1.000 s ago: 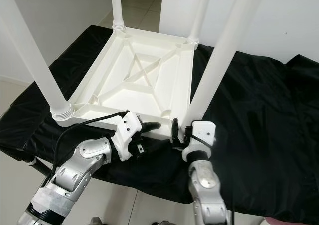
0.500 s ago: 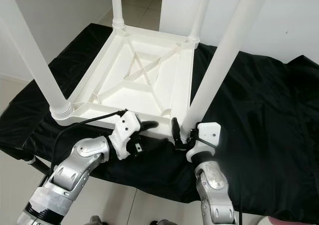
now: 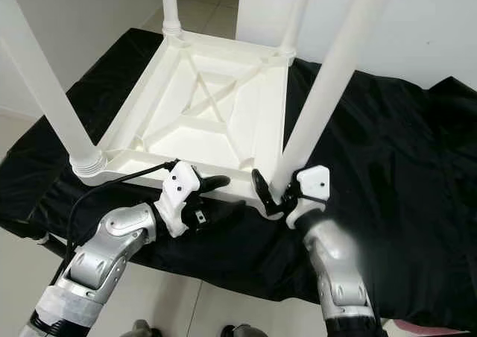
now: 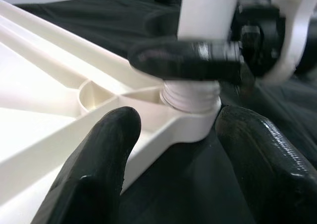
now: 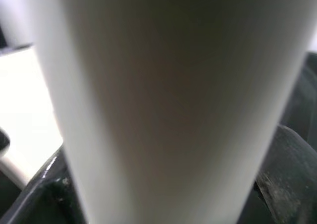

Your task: Building children table

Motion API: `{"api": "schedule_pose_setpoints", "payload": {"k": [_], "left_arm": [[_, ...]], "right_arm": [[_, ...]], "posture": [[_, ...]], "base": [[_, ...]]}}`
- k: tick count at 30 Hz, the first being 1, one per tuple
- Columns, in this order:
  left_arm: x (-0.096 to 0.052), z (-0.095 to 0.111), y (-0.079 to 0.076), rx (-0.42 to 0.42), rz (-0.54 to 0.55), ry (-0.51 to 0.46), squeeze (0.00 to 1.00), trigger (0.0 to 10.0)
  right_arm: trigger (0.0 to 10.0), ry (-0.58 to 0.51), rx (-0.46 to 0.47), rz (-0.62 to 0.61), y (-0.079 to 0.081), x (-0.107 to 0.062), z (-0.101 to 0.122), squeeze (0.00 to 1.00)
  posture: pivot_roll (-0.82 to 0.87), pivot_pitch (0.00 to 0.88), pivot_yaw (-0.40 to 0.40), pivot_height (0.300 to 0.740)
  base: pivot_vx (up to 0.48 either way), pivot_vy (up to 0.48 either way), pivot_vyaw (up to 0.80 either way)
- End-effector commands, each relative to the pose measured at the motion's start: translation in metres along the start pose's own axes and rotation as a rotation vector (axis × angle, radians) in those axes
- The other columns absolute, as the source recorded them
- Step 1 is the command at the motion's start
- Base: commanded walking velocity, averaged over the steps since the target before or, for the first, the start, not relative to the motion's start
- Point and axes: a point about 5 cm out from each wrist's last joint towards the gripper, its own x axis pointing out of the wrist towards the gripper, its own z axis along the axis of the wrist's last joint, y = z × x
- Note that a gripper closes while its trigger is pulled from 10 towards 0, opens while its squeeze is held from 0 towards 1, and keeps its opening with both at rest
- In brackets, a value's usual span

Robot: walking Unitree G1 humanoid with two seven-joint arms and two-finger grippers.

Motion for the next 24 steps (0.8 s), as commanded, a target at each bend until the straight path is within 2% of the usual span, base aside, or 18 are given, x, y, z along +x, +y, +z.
{"api": "schedule_pose_setpoints", "payload": {"k": [1,6,9,14,15,16,17,18,19,20,24], "left_arm": [[-0.002,-0.003,0.002,-0.014,0.044,0.013,0.00,10.0],[-0.003,-0.004,0.001,-0.014,0.054,0.028,0.00,10.0],[-0.004,-0.006,-0.002,0.018,0.051,0.037,0.00,10.0],[-0.004,-0.006,-0.003,0.029,0.041,0.035,0.00,10.0],[-0.004,-0.006,-0.003,0.040,0.038,0.038,0.00,10.0],[-0.004,-0.006,-0.003,0.040,0.038,0.038,0.00,10.0],[-0.004,-0.006,-0.002,0.050,0.038,0.040,0.00,10.0],[-0.004,-0.006,-0.002,0.054,0.036,0.041,0.00,10.0],[-0.004,-0.006,-0.002,0.054,0.036,0.041,0.00,10.0],[-0.004,-0.006,-0.001,0.062,0.036,0.042,0.00,10.0],[-0.004,-0.005,0.000,0.075,0.042,0.040,0.00,10.0]], "right_arm": [[10.0,0.001,0.002,0.047,-0.001,0.004,0.002,0.00],[10.0,0.018,0.002,0.131,-0.001,0.006,0.001,0.00],[10.0,0.040,0.010,0.200,-0.002,0.003,-0.002,0.00],[9.9,0.059,0.007,0.235,-0.004,0.001,-0.006,0.00],[4.3,0.062,0.005,0.243,-0.005,0.000,-0.007,0.00],[4.3,0.062,0.005,0.243,-0.005,0.000,-0.007,0.00],[2.9,0.066,0.008,0.255,-0.006,0.000,-0.008,0.00],[0.5,0.071,0.006,0.262,-0.006,0.000,-0.009,0.00],[0.5,0.071,0.006,0.262,-0.006,0.000,-0.009,0.00],[0.0,0.076,0.006,0.267,-0.007,-0.001,-0.010,0.00],[0.0,0.082,0.010,0.283,-0.008,-0.003,-0.012,0.00]], "posture": [[0.06,0.122,-0.093,0.740],[0.06,0.110,-0.102,0.740],[0.06,0.093,-0.102,0.740],[0.06,0.087,-0.101,0.740],[0.06,0.076,-0.097,0.740],[0.06,0.076,-0.097,0.740],[0.05,0.075,-0.096,0.740],[0.06,0.072,-0.095,0.740],[0.06,0.072,-0.095,0.740],[0.06,0.068,-0.093,0.740],[0.06,0.066,-0.087,0.740]], "base": [[0.000,0.000,0.00],[0.000,0.000,0.00],[0.000,0.000,0.00],[0.000,0.000,0.00],[0.000,0.000,0.00],[0.000,0.000,0.00],[0.000,0.000,0.00],[0.000,0.000,0.00],[0.000,0.000,0.00],[0.000,0.000,0.00],[0.000,0.000,0.00]]}}
